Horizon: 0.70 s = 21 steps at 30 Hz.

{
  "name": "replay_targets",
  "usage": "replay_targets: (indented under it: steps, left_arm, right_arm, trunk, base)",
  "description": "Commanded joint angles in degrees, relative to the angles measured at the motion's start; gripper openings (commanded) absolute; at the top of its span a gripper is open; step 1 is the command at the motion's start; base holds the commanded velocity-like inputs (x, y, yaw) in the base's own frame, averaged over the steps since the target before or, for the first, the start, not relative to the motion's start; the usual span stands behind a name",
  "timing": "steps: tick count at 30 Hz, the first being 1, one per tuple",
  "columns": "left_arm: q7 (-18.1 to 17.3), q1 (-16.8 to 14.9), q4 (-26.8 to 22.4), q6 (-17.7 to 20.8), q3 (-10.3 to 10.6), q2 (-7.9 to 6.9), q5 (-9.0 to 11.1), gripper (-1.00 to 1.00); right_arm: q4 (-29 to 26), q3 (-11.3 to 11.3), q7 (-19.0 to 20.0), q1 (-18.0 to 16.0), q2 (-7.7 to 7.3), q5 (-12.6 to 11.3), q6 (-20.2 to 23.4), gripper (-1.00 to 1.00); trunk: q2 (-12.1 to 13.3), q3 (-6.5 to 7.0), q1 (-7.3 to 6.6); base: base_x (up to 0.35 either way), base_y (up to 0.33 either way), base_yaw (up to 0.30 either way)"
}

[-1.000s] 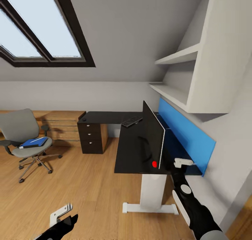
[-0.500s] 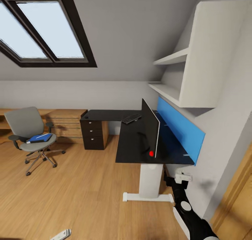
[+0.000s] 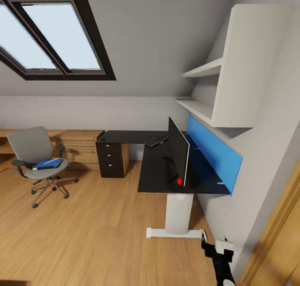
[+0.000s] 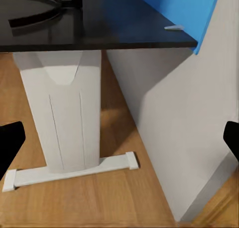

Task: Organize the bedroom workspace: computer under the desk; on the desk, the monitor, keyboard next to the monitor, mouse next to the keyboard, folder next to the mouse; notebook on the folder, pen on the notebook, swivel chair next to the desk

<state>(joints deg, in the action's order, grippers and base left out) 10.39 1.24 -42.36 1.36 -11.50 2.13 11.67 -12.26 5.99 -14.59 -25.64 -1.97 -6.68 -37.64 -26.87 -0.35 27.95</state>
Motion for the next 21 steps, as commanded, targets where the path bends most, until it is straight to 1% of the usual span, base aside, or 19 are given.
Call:
replay_targets:
  steps: [1,2,5,6,9,15,16,17,18,21]
  left_arm:
    - [0.1,0.0,0.2,0.1,0.0,0.04,0.5,1.00]
    - [0.1,0.0,0.5,0.0,0.0,0.03,0.5,1.00]
    - [0.2,0.0,3.6,-0.3,0.1,-0.06,0.5,1.00]
    - [0.2,0.1,4.4,-0.3,0.1,-0.07,0.4,1.00]
    - [0.2,0.0,4.9,-0.4,0.1,-0.09,0.4,1.00]
    - [0.1,0.1,6.3,-0.4,0.1,-0.11,0.5,1.00]
    - [0.1,0.2,8.8,-0.4,0.1,-0.16,0.5,1.00]
    - [0.1,0.2,9.5,-0.4,0.1,-0.17,0.6,1.00]
    - [0.1,0.0,12.1,-0.6,0.1,-0.18,0.7,1.00]
    - [0.0,-0.4,13.3,-0.8,0.1,-0.18,0.8,1.00]
  right_arm:
    - [1.0,0.5,-0.1,0.0,-0.04,-0.6,-0.4,1.00]
    - [1.9,0.5,-0.1,0.0,-0.04,-0.6,-0.6,1.00]
    - [5.8,0.4,0.1,0.0,-0.24,-0.6,-0.8,1.00]
    - [7.4,0.4,0.2,0.0,-0.32,-0.6,-0.7,1.00]
    - [9.1,0.4,0.3,0.0,-0.37,-0.6,-0.7,1.00]
    - [10.5,0.4,0.3,0.0,-0.18,-0.5,-0.7,1.00]
    - [10.6,0.4,0.4,0.0,-0.10,-0.6,-0.7,1.00]
    - [10.6,0.4,0.4,0.0,-0.08,-0.6,-0.7,1.00]
    - [10.7,0.4,0.4,0.0,0.05,-0.6,-0.7,1.00]
    - [10.7,0.4,0.4,0.0,0.16,-0.6,-0.7,1.00]
  trunk:
    - [-0.1,-0.03,0.02]
    - [-0.1,-0.03,0.02]
    - [-0.1,-0.03,0.02]
    - [0.3,0.15,-0.19]
    - [1.6,0.68,-0.85]
    - [4.0,1.76,-2.17]
    - [4.0,1.76,-2.17]
    - [4.0,1.76,-2.17]
    - [4.0,1.76,-2.17]
    - [4.0,1.76,-2.17]
  base:
    - [-0.002,0.000,0.000]
    - [-0.002,0.000,0.000]
    - [0.000,0.000,0.000]
    - [0.000,0.000,0.000]
    - [0.000,0.000,0.000]
    - [0.000,0.000,0.000]
    - [0.000,0.000,0.000]
    - [0.000,0.000,0.000]
    - [0.000,0.000,0.000]
    - [0.000,0.000,0.000]
